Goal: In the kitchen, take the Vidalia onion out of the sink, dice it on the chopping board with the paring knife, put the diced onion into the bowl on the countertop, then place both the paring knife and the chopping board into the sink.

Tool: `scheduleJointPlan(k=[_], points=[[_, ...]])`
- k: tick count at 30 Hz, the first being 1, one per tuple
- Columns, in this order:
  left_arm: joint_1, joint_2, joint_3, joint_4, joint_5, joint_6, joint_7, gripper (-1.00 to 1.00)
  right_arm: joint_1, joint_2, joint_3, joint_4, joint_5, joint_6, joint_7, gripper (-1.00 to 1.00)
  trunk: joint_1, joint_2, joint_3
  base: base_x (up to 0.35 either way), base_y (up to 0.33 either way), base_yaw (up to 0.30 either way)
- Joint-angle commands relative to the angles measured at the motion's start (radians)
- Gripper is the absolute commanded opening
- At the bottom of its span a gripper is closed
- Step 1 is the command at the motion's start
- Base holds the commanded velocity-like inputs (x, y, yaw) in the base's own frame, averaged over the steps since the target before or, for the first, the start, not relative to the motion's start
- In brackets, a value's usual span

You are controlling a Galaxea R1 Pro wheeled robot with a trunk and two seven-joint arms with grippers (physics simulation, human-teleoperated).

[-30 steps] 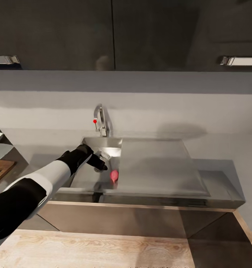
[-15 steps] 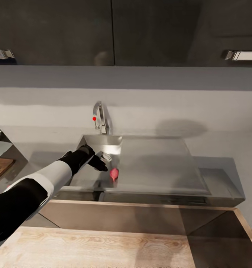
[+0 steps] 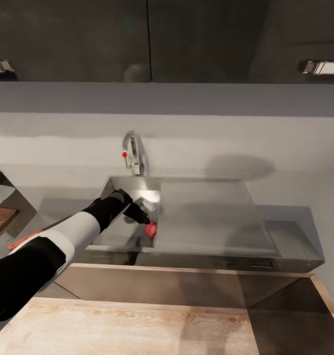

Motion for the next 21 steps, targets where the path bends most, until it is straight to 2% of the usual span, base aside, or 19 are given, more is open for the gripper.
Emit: scheduleJointPlan(k=[1,6,12,21], points=[[-0.001,0.000,-0.007,-0.001,0.010,0.005,0.002,1.00,0.000,0.002,-0.007,-0.002,0.004,-0.002,0.010,1.00,0.001,-0.002,-0.002,0.000,0.000,0.000],[-0.001,0.000,-0.010,-0.001,0.010,0.006,0.002,1.00,0.000,0.002,-0.007,-0.002,0.003,-0.002,0.010,1.00,0.001,-0.002,-0.002,0.000,0.000,0.000],[-0.001,0.000,-0.065,0.000,0.010,0.006,0.002,1.00,0.000,0.002,-0.007,-0.002,0.004,-0.002,0.010,1.00,0.001,-0.002,-0.002,0.000,0.000,0.000],[-0.001,-0.001,-0.074,0.000,0.011,0.007,0.002,1.00,0.000,0.002,-0.007,-0.002,0.003,-0.002,0.010,1.00,0.001,-0.002,-0.006,0.000,0.000,0.000]])
